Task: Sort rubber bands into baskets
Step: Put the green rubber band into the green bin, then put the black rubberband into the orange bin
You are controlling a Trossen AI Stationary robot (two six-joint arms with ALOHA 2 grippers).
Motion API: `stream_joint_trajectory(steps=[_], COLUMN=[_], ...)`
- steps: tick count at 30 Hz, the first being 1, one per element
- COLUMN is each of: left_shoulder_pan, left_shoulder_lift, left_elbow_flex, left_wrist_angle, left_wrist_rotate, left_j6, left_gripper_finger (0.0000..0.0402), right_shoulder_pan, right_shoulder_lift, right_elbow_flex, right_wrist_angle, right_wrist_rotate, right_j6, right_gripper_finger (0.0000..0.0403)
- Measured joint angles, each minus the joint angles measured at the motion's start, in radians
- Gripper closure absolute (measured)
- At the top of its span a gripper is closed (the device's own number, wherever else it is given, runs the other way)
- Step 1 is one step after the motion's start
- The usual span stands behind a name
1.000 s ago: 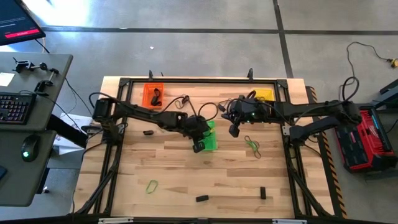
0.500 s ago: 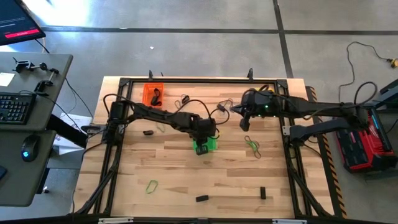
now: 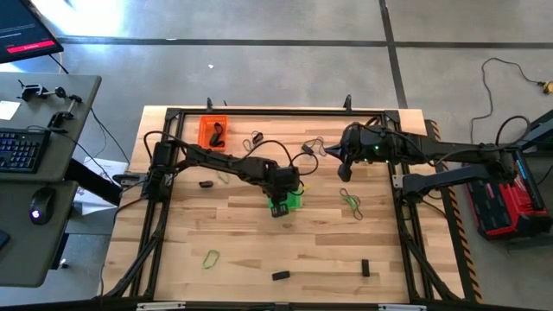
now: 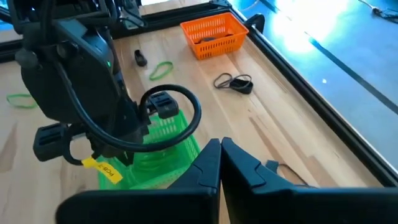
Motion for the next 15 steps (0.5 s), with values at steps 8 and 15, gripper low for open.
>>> stream_joint_trajectory(steps=[8,15], left_shoulder_pan=[0.0,-0.001], left_shoulder_lift=[-0.001,-0.046], left_elbow_flex=[0.0,0.0], left_wrist_angle=[-0.01,-0.02], left_wrist_rotate=[0.013,-0.015], left_j6=[-0.02,-0.031], left_gripper_finger=[0.0328,0.0294], right_shoulder_pan=[0.0,0.003], right_shoulder_lift=[0.0,0.0], right_elbow_flex=[0.0,0.0], right_wrist_angle=[-0.012,-0.02], right_wrist_rotate=[0.0,0.0], right_j6=[0.009,0.052], right_gripper_finger=[0.0403,0.0403])
